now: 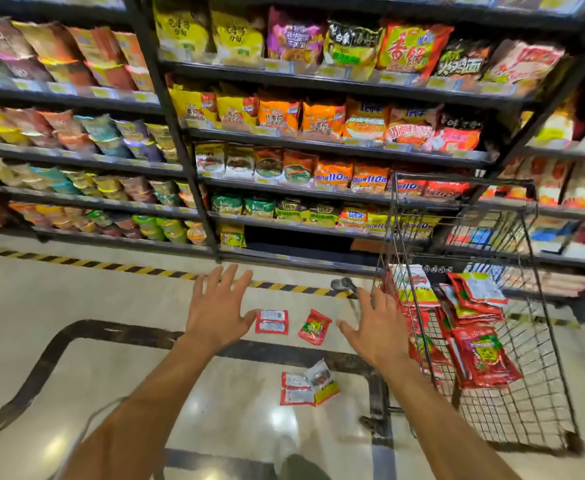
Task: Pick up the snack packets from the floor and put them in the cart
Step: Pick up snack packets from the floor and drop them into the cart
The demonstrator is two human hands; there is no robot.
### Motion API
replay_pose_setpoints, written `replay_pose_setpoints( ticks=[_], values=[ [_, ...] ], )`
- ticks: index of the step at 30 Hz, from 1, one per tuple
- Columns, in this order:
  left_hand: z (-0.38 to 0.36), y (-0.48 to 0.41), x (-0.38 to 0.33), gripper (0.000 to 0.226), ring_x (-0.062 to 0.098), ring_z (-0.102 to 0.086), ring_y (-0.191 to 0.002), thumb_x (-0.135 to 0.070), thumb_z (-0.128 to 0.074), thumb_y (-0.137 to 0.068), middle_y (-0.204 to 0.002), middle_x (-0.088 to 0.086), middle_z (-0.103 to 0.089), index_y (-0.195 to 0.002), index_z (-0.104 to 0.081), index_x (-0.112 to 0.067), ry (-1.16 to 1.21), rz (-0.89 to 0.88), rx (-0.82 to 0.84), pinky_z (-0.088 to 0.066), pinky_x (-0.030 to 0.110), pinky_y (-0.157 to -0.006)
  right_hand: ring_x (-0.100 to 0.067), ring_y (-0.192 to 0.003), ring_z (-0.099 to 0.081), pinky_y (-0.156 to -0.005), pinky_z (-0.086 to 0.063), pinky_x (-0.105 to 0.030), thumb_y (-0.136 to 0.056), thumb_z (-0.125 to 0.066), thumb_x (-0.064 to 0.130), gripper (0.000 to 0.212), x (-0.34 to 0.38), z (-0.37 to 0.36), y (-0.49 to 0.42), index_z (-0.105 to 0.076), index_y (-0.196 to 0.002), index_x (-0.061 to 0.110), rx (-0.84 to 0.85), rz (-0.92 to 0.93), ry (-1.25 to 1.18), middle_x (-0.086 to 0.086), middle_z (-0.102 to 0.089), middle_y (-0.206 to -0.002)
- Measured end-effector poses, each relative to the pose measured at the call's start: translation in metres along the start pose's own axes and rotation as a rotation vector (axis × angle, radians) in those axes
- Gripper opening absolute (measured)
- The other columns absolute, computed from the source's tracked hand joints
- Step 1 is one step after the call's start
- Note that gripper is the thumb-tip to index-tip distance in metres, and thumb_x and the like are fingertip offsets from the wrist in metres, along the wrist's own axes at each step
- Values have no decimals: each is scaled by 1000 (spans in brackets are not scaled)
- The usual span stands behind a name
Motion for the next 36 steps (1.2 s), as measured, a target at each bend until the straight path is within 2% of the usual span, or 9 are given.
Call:
replay_pose_setpoints(
  ticks=[4, 11, 15, 21, 25, 27, 29, 32, 36],
  values=[
    [-31, -56, 8, 84, 31, -23, -155, -75, -46, -89, -169, 1, -24, -160, -22, -37, -28, -84, 39, -18, 57, -123, -34, -143, -35, -109, -45, -51, -88, -51, 71, 83, 8, -30, -43, -32, -153, 24, 27, -90, -51, -9, -39, -156],
    [-89, -186, 8, 85, 30, -16, -157, -75, -48, -89, -171, 0, -15, -159, -16, -37, -90, -245, 170, -15, 56, -123, -40, -144, -36, -115, -37, -55, -90, -53, 69, 85, 8, -99, -147, -28, -157, 23, 84, -243, -141, -16, -36, -158],
    [-116, -262, 7, 84, 29, -15, -157, -75, -45, -89, -171, 0, -16, -159, -17, -38, -78, -333, 225, -14, 57, -124, -39, -151, -25, -120, -28, -56, -93, -53, 66, 84, 0, -131, -200, -22, -159, 25, 167, -354, -208, -14, -28, -164],
    [-184, -354, -10, 84, 31, -20, -155, -75, -44, -88, -169, 0, -22, -160, -23, -36, -91, -431, 267, -16, 57, -122, -41, -142, -37, -109, -42, -56, -90, -58, 64, 81, -9, -185, -263, -32, -154, 21, 203, -450, -204, -16, -40, -153],
    [-256, -394, -25, 84, 36, -41, -145, -71, -50, -81, -158, 7, -44, -152, -43, -27, -93, -501, 253, -32, 61, -115, -40, -137, -41, -106, -42, -54, -90, -60, 62, 78, -19, -244, -294, -38, -152, 20, 183, -505, -203, -16, -45, -148],
    [-311, -410, -31, 84, 37, -47, -139, -69, -53, -79, -153, 10, -51, -149, -44, -25, -82, -531, 264, -36, 60, -111, -38, -141, -37, -108, -40, -53, -91, -55, 64, 79, -26, -293, -309, -33, -155, 23, 232, -554, -206, -13, -40, -153],
    [-372, -426, -37, 83, 37, -49, -138, -69, -50, -79, -150, 12, -53, -150, -39, -25, -53, -554, 251, -36, 61, -111, -37, -144, -34, -111, -35, -55, -93, -51, 64, 77, -35, -350, -324, -30, -156, 24, 256, -600, -217, -11, -36, -157],
    [-472, -446, -41, 84, 36, -46, -141, -74, -47, -83, -153, 11, -50, -152, -43, -26, -37, -578, 247, -31, 61, -115, -37, -144, -34, -112, -32, -57, -94, -52, 61, 75, -49, -440, -346, -29, -156, 25, 279, -641, -236, -11, -35, -158],
    [-609, -458, -40, 77, 39, -54, -134, -70, -38, -90, -149, 14, -55, -148, -52, -22, 43, -639, 256, -38, 62, -110, -38, -141, -36, -110, -39, -56, -92, -54, 59, 77, -64, -566, -371, -32, -156, 23, 289, -658, -261, -12, -38, -155]
  ],
)
Point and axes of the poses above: each hand's wrist, its own y-axis away from the middle knuckle, its own z-axis out of the back of the hand, x = y × z, the point moved 4 cm from there along -y, towards the middle knuckle
